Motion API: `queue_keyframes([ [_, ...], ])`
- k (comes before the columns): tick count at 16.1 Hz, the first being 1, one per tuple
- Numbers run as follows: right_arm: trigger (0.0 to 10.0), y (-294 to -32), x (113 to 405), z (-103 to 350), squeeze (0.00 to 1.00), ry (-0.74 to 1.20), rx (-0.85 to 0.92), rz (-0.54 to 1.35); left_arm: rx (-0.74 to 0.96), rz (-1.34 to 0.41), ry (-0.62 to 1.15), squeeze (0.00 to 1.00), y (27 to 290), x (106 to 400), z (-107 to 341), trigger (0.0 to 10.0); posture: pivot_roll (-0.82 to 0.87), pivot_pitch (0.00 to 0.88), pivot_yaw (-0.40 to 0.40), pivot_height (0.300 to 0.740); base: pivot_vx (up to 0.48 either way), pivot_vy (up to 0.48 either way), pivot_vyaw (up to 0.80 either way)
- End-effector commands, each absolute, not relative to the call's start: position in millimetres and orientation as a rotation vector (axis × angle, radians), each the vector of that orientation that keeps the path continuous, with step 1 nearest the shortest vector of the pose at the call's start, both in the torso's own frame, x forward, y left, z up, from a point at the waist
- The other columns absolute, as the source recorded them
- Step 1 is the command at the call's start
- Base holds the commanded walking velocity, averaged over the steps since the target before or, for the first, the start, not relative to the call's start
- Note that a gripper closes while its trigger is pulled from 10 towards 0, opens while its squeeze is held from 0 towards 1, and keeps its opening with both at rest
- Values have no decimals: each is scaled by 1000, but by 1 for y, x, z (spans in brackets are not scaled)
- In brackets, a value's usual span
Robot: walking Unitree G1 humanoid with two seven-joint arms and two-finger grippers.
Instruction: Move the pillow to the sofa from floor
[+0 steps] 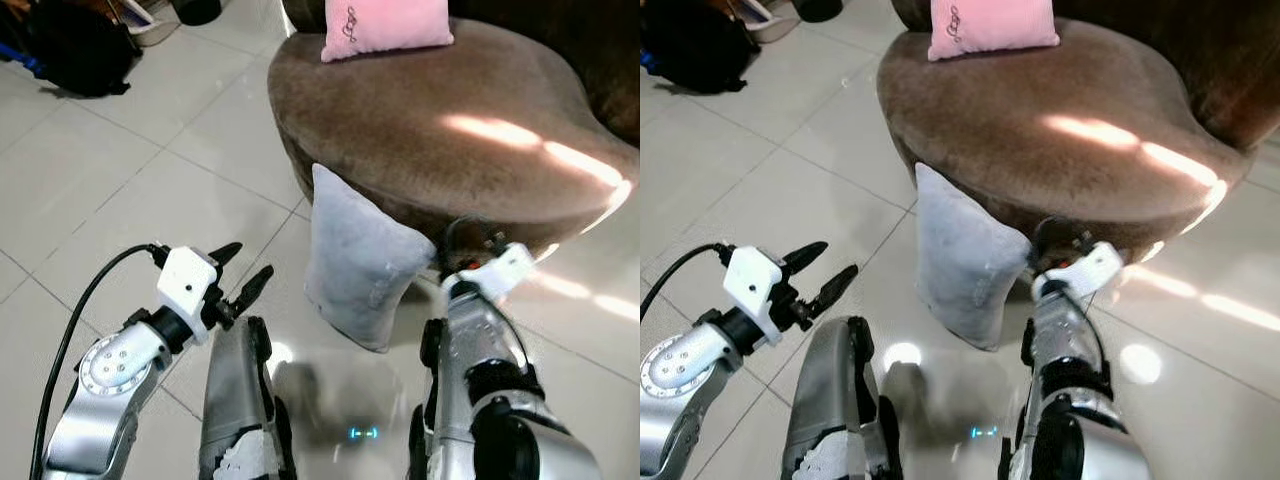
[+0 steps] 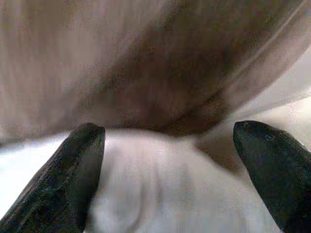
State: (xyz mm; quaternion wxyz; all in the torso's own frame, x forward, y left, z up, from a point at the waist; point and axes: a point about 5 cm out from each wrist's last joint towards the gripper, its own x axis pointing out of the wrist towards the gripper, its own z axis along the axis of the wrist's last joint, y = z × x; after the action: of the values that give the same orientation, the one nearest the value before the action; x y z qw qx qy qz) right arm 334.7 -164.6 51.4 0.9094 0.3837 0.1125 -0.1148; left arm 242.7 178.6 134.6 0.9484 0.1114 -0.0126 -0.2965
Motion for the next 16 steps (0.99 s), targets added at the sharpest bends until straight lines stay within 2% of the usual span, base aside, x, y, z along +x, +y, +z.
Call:
queue_keyframes([
  [1,10000,-153,328,39,1000,303,785,-193,233,-629,-5,0,178,240,133,10000,136,300,116,495,0,0,0],
  [3,10000,-143,328,38,1000,308,850,-118,223,-641,0,0,177,240,134,10000,134,298,121,495,0,0,0],
  [4,10000,-133,329,40,965,307,874,-15,219,-647,5,0,176,240,134,10000,134,297,124,495,0,0,0],
  [5,10000,-130,329,41,839,307,871,16,218,-648,7,0,176,240,134,10000,134,294,126,495,0,0,0],
  [6,10000,-126,328,42,243,305,869,44,219,-648,8,0,176,240,134,10000,135,292,126,495,0,0,0],
  [7,10000,-121,328,42,0,304,868,76,220,-646,9,0,176,241,134,10000,138,292,127,495,0,0,0],
  [11,10000,-115,327,43,0,301,872,102,229,-626,16,0,179,242,133,10000,139,290,127,495,0,0,0],
  [16,10000,-132,334,52,0,223,840,11,242,-603,14,0,181,245,133,10000,136,288,124,495,0,0,0],
])
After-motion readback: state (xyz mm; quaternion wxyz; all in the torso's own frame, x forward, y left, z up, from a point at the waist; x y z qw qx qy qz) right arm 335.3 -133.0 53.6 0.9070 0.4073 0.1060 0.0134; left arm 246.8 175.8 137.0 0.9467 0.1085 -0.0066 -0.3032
